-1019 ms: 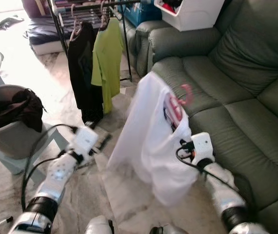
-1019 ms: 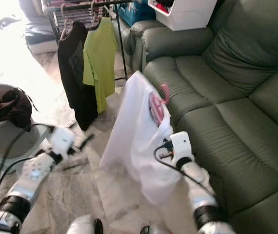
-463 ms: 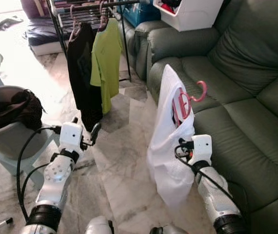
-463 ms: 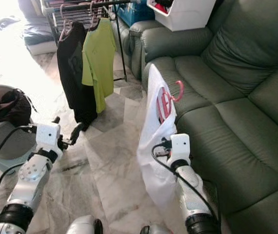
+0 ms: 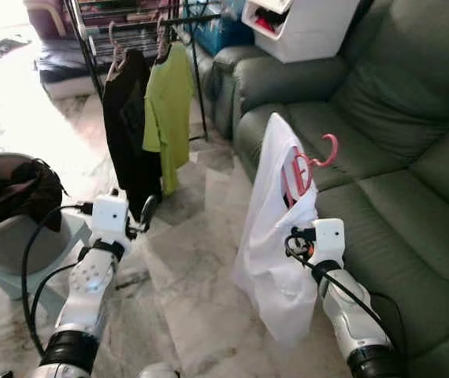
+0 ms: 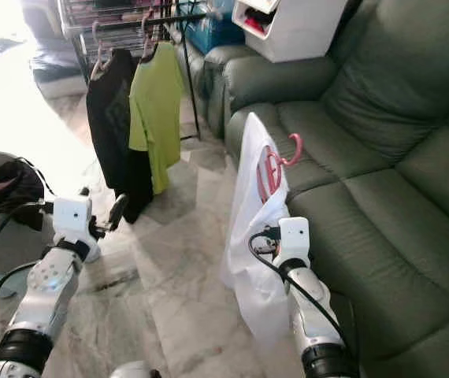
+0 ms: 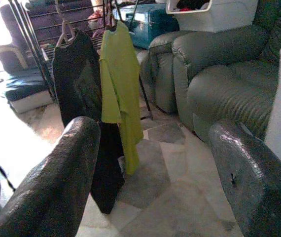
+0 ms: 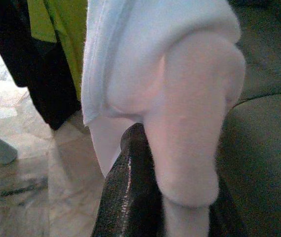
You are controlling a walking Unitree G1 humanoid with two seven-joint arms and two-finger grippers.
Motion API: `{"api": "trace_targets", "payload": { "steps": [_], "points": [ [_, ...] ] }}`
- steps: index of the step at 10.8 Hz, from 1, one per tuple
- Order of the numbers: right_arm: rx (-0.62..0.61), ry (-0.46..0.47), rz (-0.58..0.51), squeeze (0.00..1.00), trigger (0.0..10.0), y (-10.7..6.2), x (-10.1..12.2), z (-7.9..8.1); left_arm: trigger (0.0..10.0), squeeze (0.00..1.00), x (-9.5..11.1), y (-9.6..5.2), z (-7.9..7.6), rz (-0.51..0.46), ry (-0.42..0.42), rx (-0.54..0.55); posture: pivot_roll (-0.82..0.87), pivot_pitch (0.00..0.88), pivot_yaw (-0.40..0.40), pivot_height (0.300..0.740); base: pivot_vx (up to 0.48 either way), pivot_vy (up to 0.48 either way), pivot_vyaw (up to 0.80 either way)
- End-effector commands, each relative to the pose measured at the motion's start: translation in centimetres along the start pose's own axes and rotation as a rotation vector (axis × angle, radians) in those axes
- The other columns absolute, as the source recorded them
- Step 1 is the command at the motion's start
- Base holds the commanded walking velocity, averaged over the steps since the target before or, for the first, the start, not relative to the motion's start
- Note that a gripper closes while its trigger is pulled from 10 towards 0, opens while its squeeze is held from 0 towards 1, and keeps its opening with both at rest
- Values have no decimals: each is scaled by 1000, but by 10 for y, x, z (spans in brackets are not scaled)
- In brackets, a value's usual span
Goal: Hang hanger
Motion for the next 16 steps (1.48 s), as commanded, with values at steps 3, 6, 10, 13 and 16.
{"api": "trace_targets", "payload": {
  "steps": [3, 6, 10, 13, 16],
  "points": [
    [19, -21, -103, 0, 10000, 6, 31, 0, 10000, 0, 10, 3, -1, -29, 25, 18, -37, 0, -21, 740, 480, 0, 0],
    [39, -47, -104, 0, 10000, 6, 32, 2, 10000, 0, 10, 4, -1, -28, 26, 26, -30, 0, -37, 740, 480, 0, 0],
    [105, -88, -129, 0, 10000, 6, 38, 12, 10000, 0, 4, 0, 3, -1, 64, 98, -28, 0, -47, 740, 476, 0, 155],
    [86, -73, -104, 0, 10000, 8, 32, 10, 10000, 0, 0, -3, 7, 11, 91, 154, -20, 0, -42, 740, 84, 0, 619],
    [81, -45, -95, 0, 10000, 13, 29, 8, 10000, 0, -19, -17, 12, 77, 85, 172, -11, 0, -45, 740, 0, 0, 621]
  ]
}}
Point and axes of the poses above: a point about 5 cm out from each wrist's last joint towards the gripper, its own y axis pointing out of the wrist towards the gripper, its own x axis along the axis of the wrist's last joint, z = x × y, the point moved 5 cm from there along y, pointing out of the wrist towards the gripper, and after that the axes turned 3 degrees about -y, right-handed, at the moved point
